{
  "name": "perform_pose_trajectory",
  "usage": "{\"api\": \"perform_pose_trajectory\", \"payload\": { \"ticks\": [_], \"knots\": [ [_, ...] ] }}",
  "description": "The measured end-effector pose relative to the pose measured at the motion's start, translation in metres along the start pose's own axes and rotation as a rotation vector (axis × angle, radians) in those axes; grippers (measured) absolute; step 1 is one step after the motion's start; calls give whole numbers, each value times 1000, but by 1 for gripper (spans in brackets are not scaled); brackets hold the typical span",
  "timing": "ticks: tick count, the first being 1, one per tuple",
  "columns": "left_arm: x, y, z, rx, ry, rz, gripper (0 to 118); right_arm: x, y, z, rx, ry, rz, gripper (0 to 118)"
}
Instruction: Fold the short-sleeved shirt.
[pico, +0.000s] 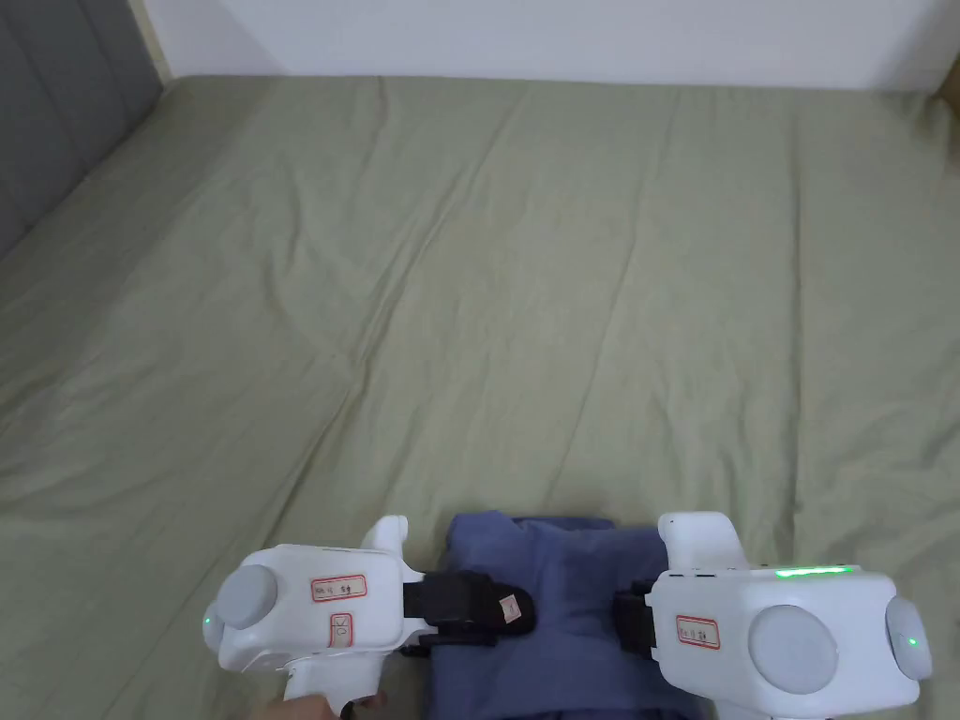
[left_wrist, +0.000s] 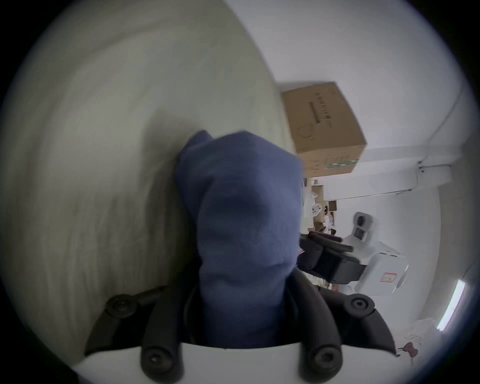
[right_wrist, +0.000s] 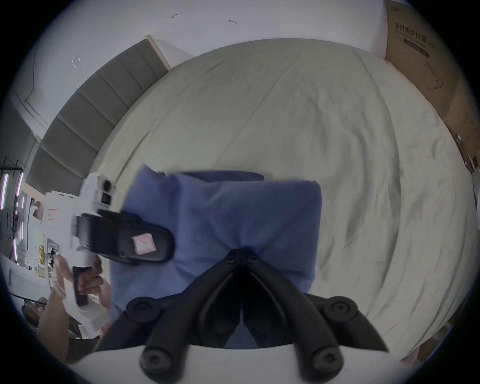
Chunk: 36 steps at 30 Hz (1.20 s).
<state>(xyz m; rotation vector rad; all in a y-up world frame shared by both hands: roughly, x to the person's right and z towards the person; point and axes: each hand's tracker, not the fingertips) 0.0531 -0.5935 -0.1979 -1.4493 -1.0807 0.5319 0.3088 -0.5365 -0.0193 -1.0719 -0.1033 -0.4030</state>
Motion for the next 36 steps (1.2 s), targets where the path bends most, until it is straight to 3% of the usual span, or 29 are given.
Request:
{"api": "perform_pose_trajectory", "payload": {
  "ticks": [2,6,14,20,23,25,27,29,30,32,35,36],
  "knots": [
    [-4,1,10,26,-127,52,28,-2,1,6,4,17,-26,0],
    [11,4,36,15,27,-64,28,-5,4,21,48,8,-28,0],
    [-13,46,155,63,380,-98,28,0,6,31,57,-11,-32,0],
    [-18,97,228,3,944,-234,28,3,-4,28,25,-37,-63,0],
    [-25,118,242,-61,1367,-370,28,4,-8,24,0,-56,-69,0],
    [-36,125,256,-97,1541,-409,28,6,-10,22,-13,-61,-72,0],
    [-50,130,272,-74,1582,-371,39,6,-12,20,-23,-64,-78,0],
    [-61,133,281,-62,1639,-346,72,7,-11,19,-30,-70,-82,0],
    [-64,134,285,-37,1691,-336,77,7,-11,19,-33,-72,-79,0],
    [-63,133,294,-4,1787,-319,77,7,-10,19,-33,-76,-75,0],
    [-52,133,306,100,1743,-279,77,7,-9,19,-31,-77,-82,0],
    [-52,133,307,117,1618,-222,77,6,-9,19,-29,-76,-81,0]
  ]
}}
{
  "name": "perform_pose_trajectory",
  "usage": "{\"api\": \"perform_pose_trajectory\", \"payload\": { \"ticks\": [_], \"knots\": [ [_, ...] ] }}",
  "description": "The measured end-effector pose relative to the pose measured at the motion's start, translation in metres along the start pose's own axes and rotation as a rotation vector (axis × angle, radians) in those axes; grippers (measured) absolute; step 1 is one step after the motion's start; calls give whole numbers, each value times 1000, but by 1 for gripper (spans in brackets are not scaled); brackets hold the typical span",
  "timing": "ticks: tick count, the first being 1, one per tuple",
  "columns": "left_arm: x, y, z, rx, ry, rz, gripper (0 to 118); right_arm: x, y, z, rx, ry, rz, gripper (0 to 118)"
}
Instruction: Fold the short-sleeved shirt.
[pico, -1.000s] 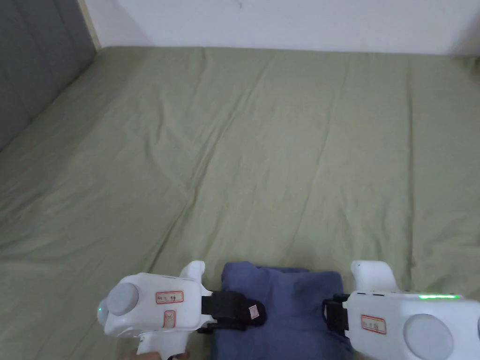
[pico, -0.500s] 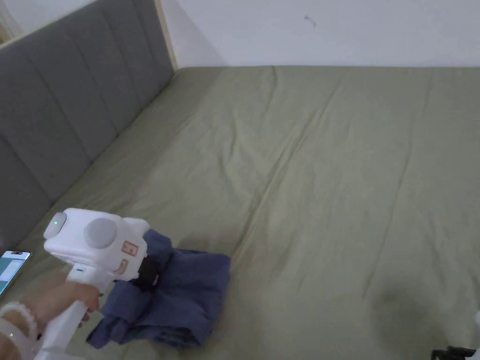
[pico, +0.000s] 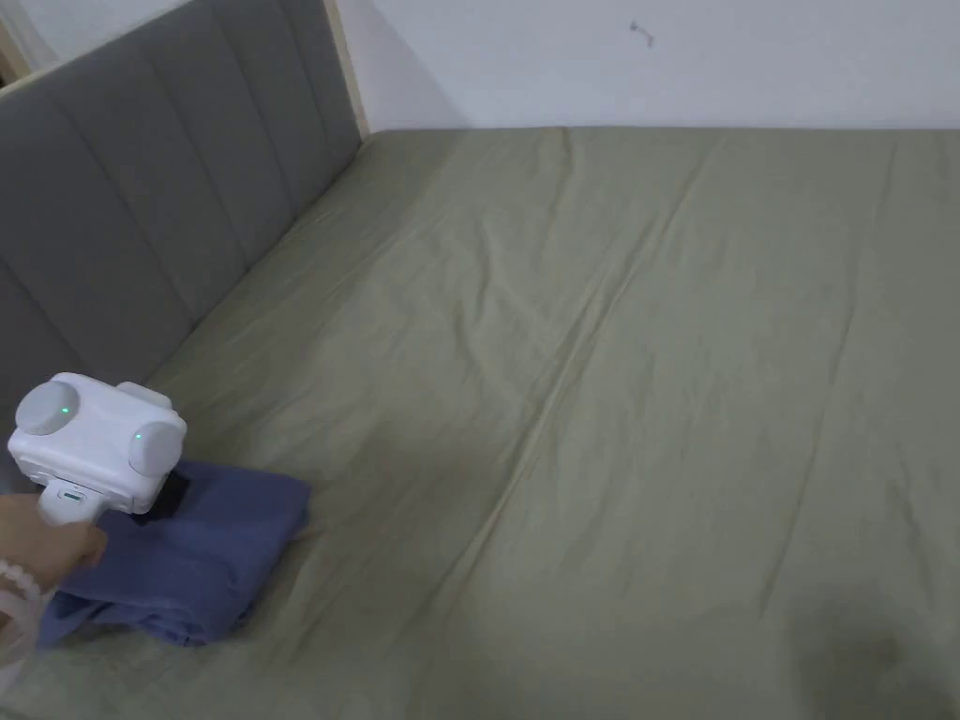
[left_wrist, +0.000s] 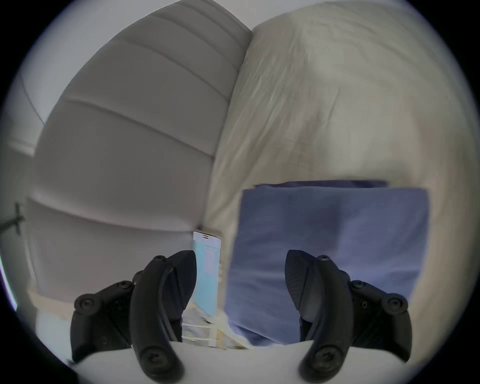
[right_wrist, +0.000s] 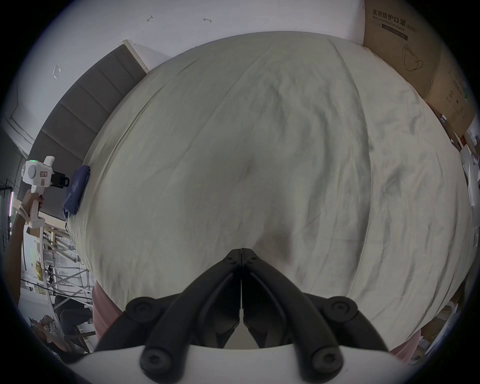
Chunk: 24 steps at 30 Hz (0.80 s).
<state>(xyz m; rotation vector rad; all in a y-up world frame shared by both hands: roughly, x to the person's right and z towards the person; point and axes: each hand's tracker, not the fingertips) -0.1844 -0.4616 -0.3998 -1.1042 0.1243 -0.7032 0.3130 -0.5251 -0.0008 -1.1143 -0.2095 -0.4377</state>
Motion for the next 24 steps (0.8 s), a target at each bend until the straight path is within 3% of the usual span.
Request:
{"api": "perform_pose_trajectory", "payload": {
  "ticks": [1,2,3,4,13,20,24],
  "knots": [
    [0,-3,8,-5,-94,55,75,1,0,0,2,0,-1,0],
    [2,-7,15,-14,-183,89,60,0,-1,1,3,2,-2,0],
    [4,-10,22,13,-267,127,34,-1,-3,2,3,6,-2,0],
    [10,-16,30,46,-318,140,0,-2,-4,3,4,8,-1,0],
    [81,-54,127,227,-596,135,0,3,-16,27,53,33,-14,0],
    [142,-95,222,391,-596,142,0,16,-24,59,165,26,-52,0],
    [180,-124,276,540,-581,167,0,17,-22,92,312,-63,20,0]
  ]
}}
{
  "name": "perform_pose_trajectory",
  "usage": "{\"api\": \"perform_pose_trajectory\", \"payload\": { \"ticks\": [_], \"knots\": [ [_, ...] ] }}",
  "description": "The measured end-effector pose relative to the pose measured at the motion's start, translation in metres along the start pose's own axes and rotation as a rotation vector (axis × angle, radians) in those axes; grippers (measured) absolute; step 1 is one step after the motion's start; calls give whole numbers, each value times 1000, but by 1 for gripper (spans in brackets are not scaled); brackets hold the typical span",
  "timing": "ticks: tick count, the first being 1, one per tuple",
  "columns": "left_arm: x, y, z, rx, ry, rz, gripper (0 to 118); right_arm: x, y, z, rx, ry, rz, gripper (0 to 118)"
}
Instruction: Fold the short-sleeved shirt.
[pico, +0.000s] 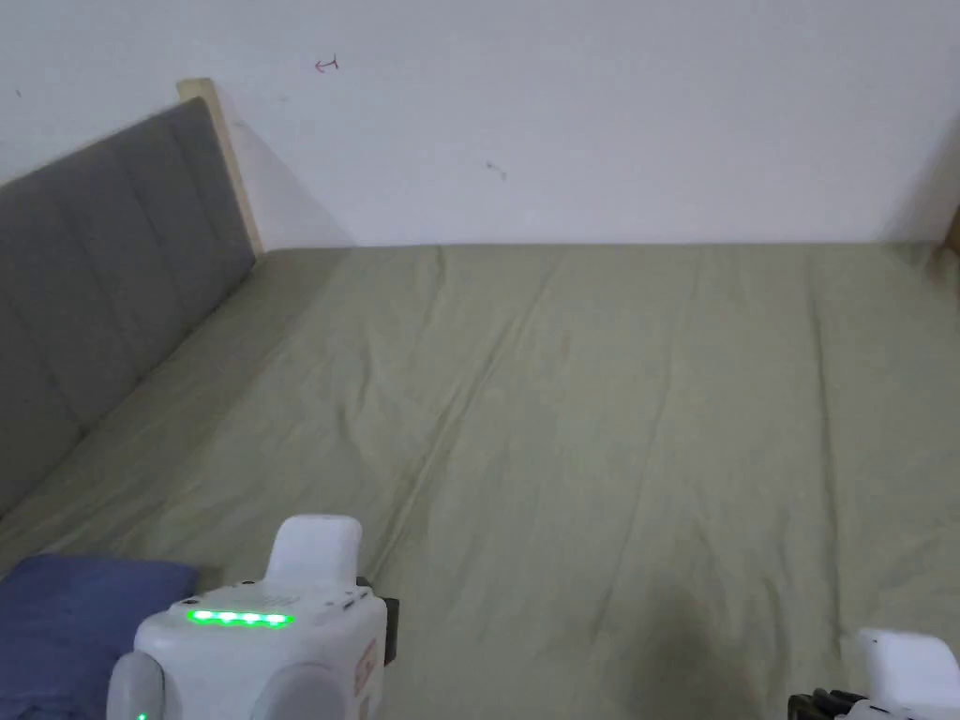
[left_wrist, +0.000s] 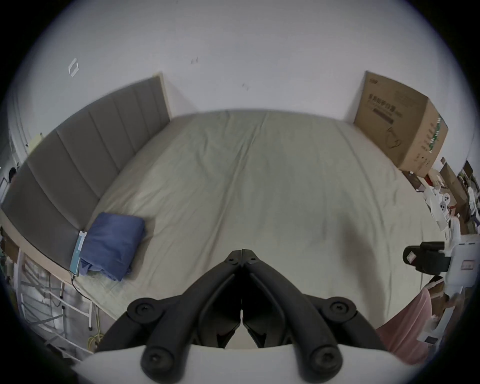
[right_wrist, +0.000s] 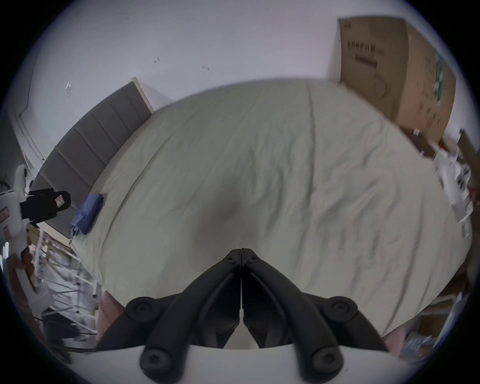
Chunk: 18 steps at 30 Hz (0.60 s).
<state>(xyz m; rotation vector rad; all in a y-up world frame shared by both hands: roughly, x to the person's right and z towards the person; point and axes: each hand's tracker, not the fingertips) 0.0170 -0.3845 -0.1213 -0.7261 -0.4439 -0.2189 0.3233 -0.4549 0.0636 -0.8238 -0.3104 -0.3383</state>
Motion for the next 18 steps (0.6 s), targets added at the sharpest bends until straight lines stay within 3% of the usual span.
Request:
{"api": "perform_pose_trajectory", "payload": {
  "ticks": [4,9,14,18],
  "knots": [
    [52,-3,36,124,-2,-49,0,5,11,32,153,-21,21,0],
    [100,-5,89,340,3,-34,0,3,18,76,391,-128,94,0],
    [130,-5,124,533,41,-54,0,-6,25,115,564,-190,130,0],
    [133,1,137,577,-41,-27,0,-11,27,133,648,-213,157,0]
  ]
}}
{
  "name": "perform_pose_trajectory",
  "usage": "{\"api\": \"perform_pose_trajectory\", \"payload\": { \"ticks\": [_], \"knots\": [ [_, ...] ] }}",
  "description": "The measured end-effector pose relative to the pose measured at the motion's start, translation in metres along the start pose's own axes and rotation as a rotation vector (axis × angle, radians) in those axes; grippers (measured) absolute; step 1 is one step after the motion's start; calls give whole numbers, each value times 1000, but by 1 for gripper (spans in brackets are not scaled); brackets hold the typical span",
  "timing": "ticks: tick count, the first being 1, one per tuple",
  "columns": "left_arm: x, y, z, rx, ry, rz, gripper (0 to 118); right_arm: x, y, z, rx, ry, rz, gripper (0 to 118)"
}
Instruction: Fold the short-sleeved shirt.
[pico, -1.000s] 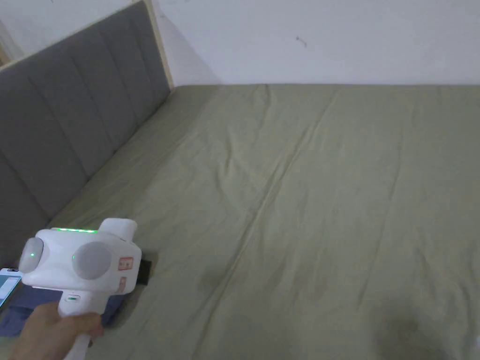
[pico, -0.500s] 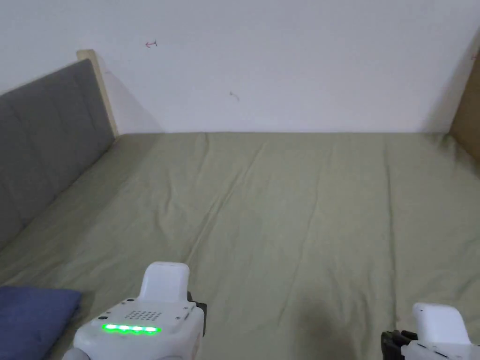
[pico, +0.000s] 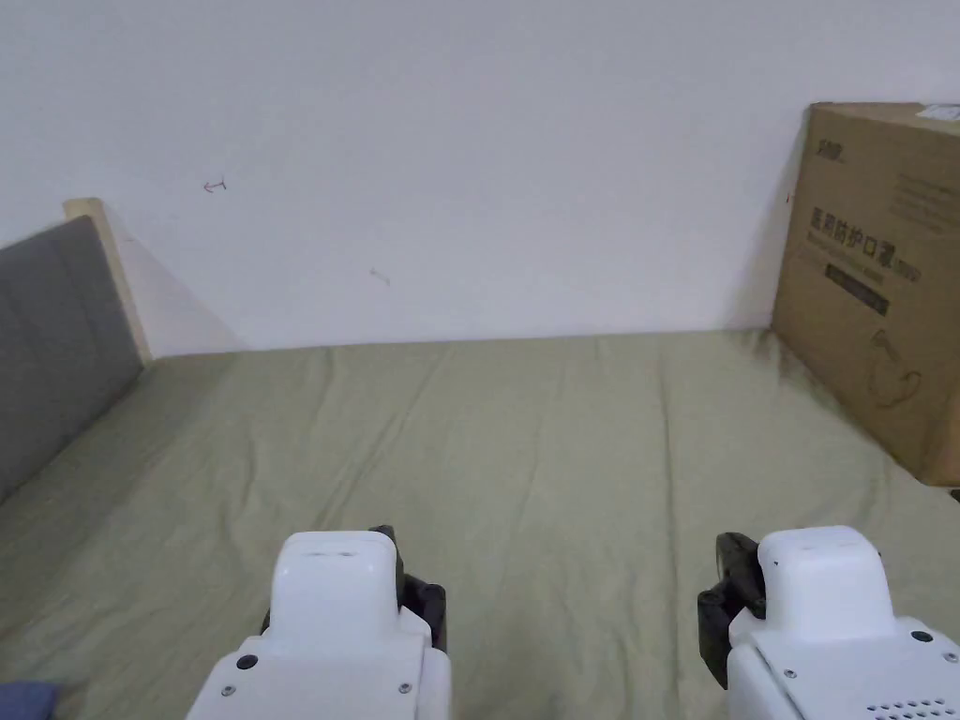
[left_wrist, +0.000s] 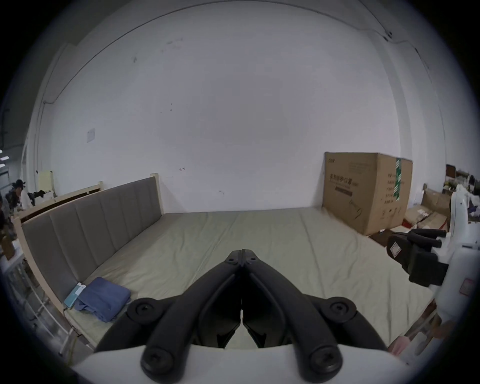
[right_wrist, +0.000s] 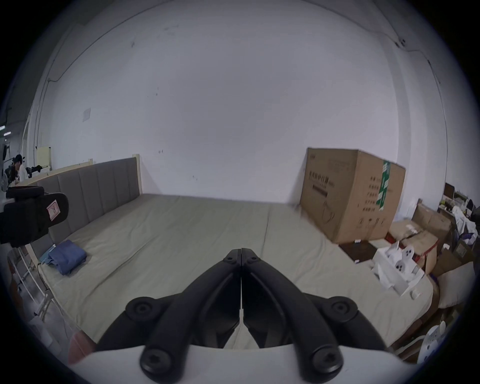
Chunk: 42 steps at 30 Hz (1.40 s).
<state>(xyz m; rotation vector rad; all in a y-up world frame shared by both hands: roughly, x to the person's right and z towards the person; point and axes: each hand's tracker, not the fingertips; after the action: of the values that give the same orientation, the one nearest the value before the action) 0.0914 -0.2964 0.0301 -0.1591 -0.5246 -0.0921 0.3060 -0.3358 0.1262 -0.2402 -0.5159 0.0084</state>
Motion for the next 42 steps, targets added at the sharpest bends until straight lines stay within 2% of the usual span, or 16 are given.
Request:
{"api": "perform_pose_trajectory", "payload": {
  "ticks": [2,6,11,22,24,25,26,27,28,29,30,31,35,42],
  "knots": [
    [-3,4,-2,-4,10,9,0,0,6,10,54,8,1,0],
    [-12,9,4,19,6,94,0,-16,24,25,101,-71,17,0],
    [-7,12,4,60,23,17,0,-6,21,12,98,-44,9,1],
    [-10,16,-2,75,62,35,0,0,23,7,112,-71,-7,1],
    [-9,17,-2,81,71,32,0,1,23,7,112,-73,-11,5],
    [-9,17,-3,80,78,26,0,1,23,6,114,-76,-13,13],
    [-8,18,-4,73,83,21,10,2,22,6,117,-76,-19,30],
    [-8,18,-5,67,90,18,28,3,22,7,118,-73,-24,49],
    [-9,18,-6,63,85,20,54,4,22,7,118,-71,-30,69],
    [-10,18,-7,57,75,28,89,4,21,6,118,-70,-34,95],
    [-11,18,-9,47,67,41,110,5,21,6,119,-71,-36,107],
    [-11,17,-9,44,64,50,117,5,21,8,126,-74,-36,113],
    [-12,20,-5,65,62,59,116,6,21,10,152,-101,-25,117],
    [-16,28,-7,19,-1,79,115,9,20,5,132,-97,-49,117]
  ]
}}
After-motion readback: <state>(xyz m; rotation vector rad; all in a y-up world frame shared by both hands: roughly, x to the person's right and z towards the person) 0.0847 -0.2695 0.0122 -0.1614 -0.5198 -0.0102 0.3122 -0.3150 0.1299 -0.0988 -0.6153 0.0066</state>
